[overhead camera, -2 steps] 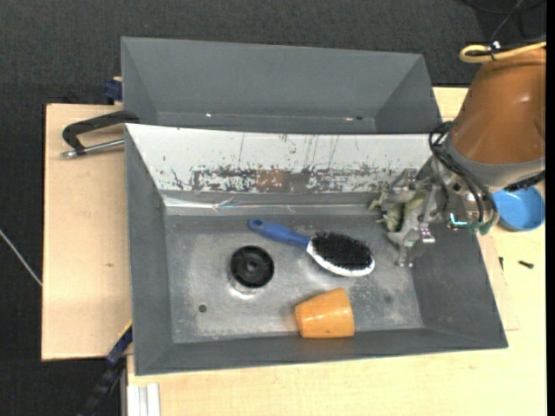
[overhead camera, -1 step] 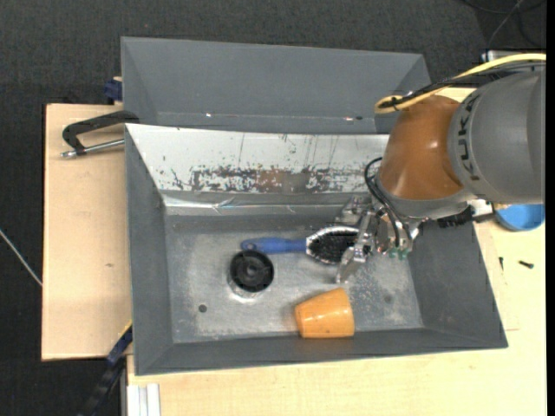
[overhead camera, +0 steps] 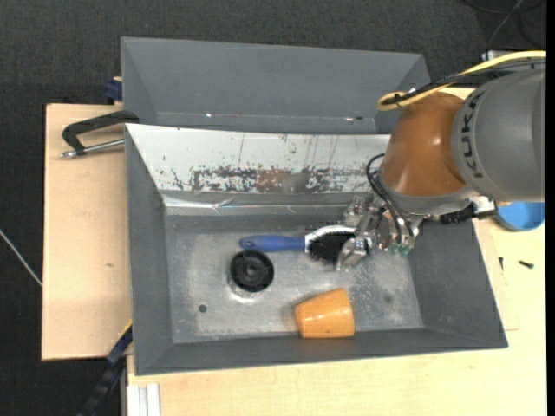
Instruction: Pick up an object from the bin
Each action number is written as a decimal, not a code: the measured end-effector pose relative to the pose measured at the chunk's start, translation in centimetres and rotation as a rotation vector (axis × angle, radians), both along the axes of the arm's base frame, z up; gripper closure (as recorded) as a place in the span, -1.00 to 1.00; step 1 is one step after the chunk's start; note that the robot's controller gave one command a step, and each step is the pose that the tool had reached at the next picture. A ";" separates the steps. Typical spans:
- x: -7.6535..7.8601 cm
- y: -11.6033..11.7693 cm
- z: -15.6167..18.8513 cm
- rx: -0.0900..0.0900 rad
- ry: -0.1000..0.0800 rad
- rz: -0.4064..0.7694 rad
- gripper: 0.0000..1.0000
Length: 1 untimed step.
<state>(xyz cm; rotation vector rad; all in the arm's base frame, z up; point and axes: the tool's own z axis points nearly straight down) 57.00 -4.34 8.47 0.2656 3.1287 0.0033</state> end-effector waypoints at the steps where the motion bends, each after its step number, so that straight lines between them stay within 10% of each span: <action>1: 1.0 -0.6 12.4 -0.003 -0.012 -0.025 1.00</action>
Offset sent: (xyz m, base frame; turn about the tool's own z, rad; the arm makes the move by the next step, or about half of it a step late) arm 0.0073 -0.0062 0.1186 0.0268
